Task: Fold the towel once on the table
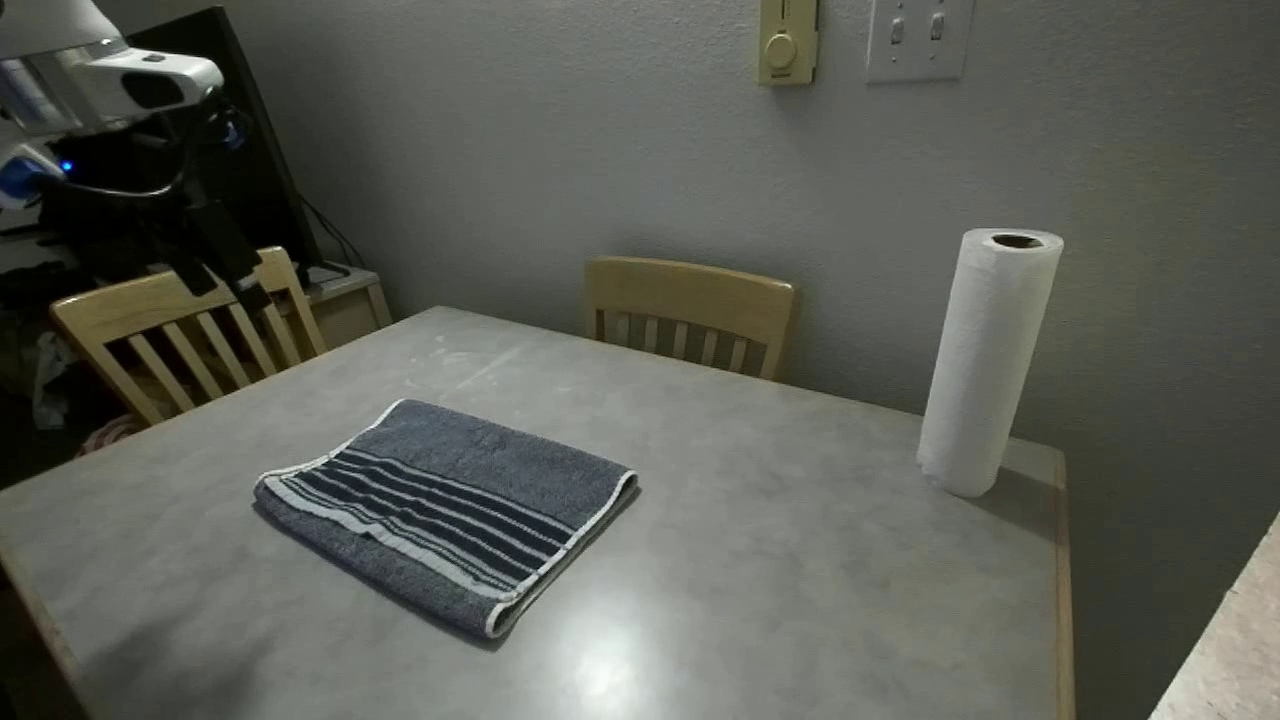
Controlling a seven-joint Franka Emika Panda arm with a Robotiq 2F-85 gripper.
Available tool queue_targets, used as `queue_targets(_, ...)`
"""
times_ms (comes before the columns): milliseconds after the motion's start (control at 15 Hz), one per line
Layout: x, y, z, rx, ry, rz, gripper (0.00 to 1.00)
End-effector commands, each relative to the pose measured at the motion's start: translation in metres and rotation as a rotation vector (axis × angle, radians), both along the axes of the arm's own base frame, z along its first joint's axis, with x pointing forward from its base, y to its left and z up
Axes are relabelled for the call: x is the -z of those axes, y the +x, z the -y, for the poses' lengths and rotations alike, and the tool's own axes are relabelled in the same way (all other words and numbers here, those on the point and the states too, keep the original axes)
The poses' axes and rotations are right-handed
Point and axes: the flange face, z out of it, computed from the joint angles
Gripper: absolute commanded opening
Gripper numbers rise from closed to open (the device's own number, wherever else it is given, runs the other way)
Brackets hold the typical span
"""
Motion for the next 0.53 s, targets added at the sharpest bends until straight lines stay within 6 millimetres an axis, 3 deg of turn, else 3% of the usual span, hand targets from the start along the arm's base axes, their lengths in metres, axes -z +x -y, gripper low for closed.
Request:
queue_targets(0,-0.001,0.004,-0.001,0.018,-0.017,-0.001,1.00)
queue_targets(133,0.008,0.012,-0.016,0.050,-0.063,-0.054,1.00)
queue_targets(467,0.051,0.044,-0.090,0.016,-0.098,-0.125,1.00)
